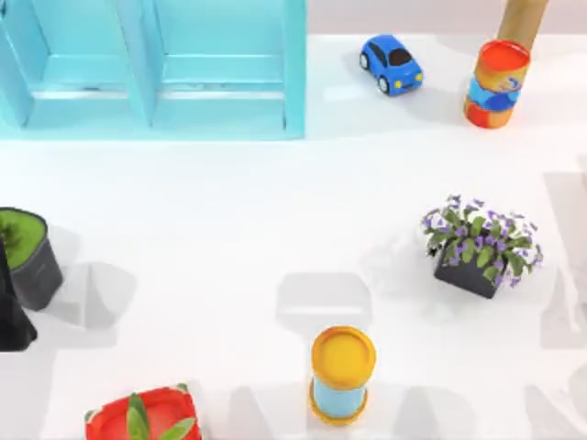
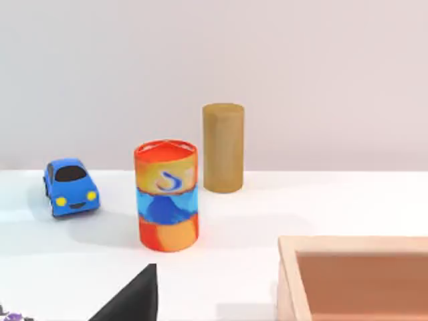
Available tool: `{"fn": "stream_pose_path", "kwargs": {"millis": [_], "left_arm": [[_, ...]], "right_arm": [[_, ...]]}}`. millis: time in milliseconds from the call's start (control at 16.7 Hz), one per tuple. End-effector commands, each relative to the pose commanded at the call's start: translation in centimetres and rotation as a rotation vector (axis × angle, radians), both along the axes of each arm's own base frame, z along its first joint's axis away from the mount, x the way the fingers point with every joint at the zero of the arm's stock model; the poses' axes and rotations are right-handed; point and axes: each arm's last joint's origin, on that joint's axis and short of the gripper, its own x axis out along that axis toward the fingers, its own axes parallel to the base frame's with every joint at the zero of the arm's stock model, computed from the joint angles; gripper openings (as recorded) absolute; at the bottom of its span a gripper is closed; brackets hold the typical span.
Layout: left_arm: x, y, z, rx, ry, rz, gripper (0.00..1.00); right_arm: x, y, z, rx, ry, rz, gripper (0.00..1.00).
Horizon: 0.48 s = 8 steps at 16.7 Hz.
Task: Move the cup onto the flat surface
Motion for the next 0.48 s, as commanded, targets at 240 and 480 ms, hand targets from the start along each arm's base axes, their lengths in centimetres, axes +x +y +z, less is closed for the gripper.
{"fn": "stream_pose_path", "kwargs": {"millis": [240, 480], "left_arm": [[0.0, 0.0, 0.0, 0.0, 0.0, 0.0, 1.0], [0.0, 0.0, 0.0, 0.0, 0.0, 0.0, 1.0]], "right_arm": [[0.0, -0.2, 0.5, -0.02, 0.033, -0.022, 1.0], [0.4, -1.3, 3.3, -0.106, 0.232, -0.111, 1.0]]}}
